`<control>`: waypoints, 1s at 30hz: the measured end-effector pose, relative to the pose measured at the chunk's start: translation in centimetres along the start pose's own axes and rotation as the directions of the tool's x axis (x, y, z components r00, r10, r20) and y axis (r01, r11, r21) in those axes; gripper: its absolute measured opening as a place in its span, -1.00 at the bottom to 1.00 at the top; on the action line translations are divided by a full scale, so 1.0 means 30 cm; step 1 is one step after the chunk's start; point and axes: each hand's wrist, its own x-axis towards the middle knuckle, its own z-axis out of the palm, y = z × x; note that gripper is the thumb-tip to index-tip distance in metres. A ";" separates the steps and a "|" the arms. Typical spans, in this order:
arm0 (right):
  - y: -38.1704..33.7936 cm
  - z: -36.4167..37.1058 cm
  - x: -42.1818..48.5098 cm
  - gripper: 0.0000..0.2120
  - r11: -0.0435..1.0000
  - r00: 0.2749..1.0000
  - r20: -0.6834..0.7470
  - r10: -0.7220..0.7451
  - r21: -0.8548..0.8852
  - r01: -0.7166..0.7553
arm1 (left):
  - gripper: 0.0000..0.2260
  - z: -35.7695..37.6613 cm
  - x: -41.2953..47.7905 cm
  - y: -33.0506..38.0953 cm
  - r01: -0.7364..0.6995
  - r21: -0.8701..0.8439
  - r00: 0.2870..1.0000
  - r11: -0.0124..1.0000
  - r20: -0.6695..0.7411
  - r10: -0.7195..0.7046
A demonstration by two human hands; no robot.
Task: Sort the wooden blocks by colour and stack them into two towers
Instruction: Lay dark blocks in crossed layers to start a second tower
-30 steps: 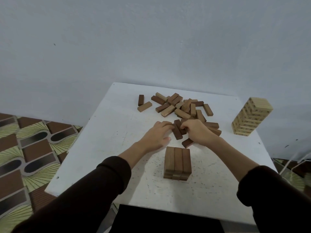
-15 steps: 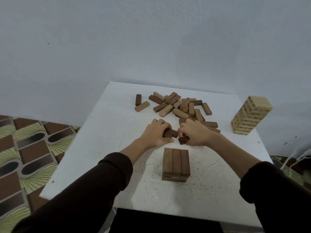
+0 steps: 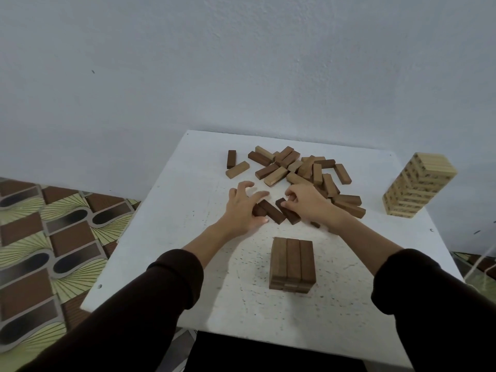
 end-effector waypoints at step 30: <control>0.029 0.018 -0.038 -0.47 0.990 0.987 0.084 -0.140 0.043 0.137 | -0.25 0.023 -0.009 -0.004 -0.095 -0.177 0.993 0.980 0.058 0.106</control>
